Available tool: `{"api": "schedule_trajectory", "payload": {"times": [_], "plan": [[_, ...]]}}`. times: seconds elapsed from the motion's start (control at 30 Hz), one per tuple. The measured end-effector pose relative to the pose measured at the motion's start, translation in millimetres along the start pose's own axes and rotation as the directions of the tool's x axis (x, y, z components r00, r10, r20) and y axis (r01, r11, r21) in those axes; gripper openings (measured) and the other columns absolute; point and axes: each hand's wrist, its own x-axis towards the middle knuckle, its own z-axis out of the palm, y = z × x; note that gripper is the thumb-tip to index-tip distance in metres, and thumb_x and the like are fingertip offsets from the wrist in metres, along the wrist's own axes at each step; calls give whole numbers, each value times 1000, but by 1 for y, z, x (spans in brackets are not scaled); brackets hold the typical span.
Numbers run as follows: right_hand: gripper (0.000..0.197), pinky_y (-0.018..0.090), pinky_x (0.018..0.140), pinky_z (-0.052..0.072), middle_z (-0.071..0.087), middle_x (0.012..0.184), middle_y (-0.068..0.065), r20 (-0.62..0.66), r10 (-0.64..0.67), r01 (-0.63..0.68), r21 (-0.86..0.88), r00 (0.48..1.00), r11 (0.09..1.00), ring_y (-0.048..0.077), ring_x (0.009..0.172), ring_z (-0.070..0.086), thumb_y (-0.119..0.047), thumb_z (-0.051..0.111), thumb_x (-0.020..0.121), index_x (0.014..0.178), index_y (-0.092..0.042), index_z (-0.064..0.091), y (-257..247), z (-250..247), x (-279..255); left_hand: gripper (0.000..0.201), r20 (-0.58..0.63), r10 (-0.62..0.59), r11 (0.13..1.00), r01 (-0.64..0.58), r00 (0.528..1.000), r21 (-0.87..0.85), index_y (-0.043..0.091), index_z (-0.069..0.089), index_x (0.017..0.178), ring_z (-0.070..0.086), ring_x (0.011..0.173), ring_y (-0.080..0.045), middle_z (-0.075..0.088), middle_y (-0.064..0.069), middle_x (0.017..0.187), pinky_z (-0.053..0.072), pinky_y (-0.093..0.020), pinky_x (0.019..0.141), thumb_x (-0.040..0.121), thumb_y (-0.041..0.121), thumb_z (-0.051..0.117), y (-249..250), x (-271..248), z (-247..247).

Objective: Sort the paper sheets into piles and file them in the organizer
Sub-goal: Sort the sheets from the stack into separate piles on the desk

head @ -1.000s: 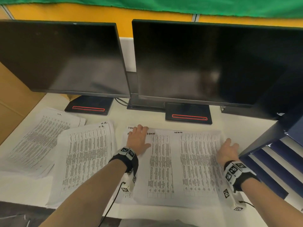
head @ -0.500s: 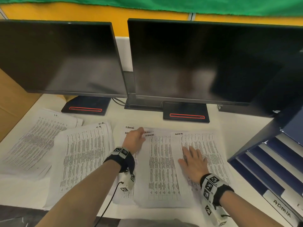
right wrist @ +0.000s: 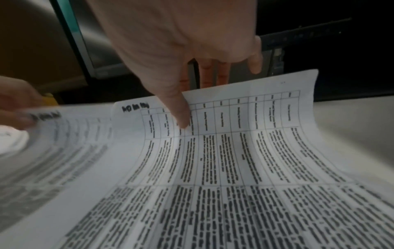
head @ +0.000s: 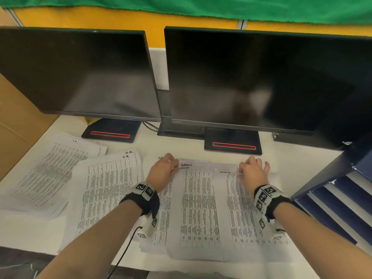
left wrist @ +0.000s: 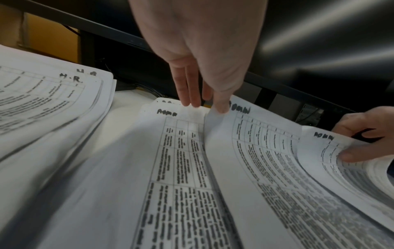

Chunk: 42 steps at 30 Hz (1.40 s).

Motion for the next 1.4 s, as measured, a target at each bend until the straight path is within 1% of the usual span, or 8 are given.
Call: {"api": "schedule_trajectory", "payload": {"times": [0.17, 0.37, 0.67, 0.8, 0.9, 1.13, 1.3, 1.4], "plan": [[8, 44, 106, 14, 49, 110, -4, -144, -89, 120, 222, 986, 968, 20, 112, 39, -24, 62, 84, 85, -28, 68, 5, -6, -21, 19, -38, -4, 994, 0, 999, -106, 10, 71, 94, 54, 80, -18, 60, -5, 92, 46, -30, 71, 92, 24, 57, 6, -2, -1], [6, 45, 105, 23, 43, 137, -8, -92, -340, 348, 379, 936, 857, 19, 129, 27, -22, 65, 83, 79, -25, 70, -25, 1, -39, 12, 48, -51, 927, 65, 998, -370, 14, 72, 91, 59, 68, -6, 69, 5, 78, 40, -6, 66, 89, 19, 62, 30, -8, 5], [11, 40, 107, 8, 60, 116, -17, -75, -310, 318, 301, 948, 899, 13, 119, 41, -25, 59, 86, 86, -29, 69, -40, 18, -33, 6, 200, -71, 809, 174, 977, -561, 14, 69, 86, 67, 65, -11, 72, -5, 75, 55, -23, 70, 87, 19, 66, 37, -8, 0], [17, 41, 111, 9, 63, 107, -8, -54, -264, 266, 348, 963, 899, 13, 112, 51, -20, 51, 92, 96, -25, 67, -31, 7, -22, 21, 209, -119, 868, 204, 971, -454, 16, 65, 102, 62, 77, -9, 69, 0, 95, 47, -20, 72, 93, 33, 56, 38, -2, -1], [19, 42, 108, 21, 57, 96, -6, -3, -282, 266, 339, 959, 902, 17, 96, 47, -14, 46, 94, 96, -22, 63, -18, -12, -6, 34, 336, -172, 935, 261, 926, -240, 15, 51, 125, 56, 105, -20, 59, -5, 119, 44, -30, 90, 96, 32, 46, 32, -4, 10], [54, 46, 105, 26, 55, 114, 2, 218, -176, 80, 386, 960, 919, 27, 120, 38, -12, 52, 90, 135, -34, 31, 19, -43, 15, 103, 322, -442, 880, 474, 838, -24, 15, 8, 147, 30, 130, -33, 25, -16, 141, 39, -46, 104, 72, 41, 74, 34, 4, 37], [20, 39, 95, 25, 63, 107, 4, 288, -169, 99, 243, 943, 965, 26, 111, 51, -22, 45, 92, 103, -18, 62, 27, -35, 18, 74, 284, -632, 705, 687, 721, -177, 18, 23, 139, 45, 117, -29, 47, -11, 128, 44, -40, 96, 77, 11, 63, 41, 16, 41], [29, 41, 101, 24, 56, 122, 5, 338, -162, 89, 220, 927, 971, 28, 121, 46, -26, 38, 96, 118, -16, 54, 26, -34, 16, 49, 278, -604, 645, 663, 747, -379, 14, 38, 127, 55, 88, -23, 57, -9, 99, 46, -31, 74, 83, -1, 52, 37, 14, 38]]}}
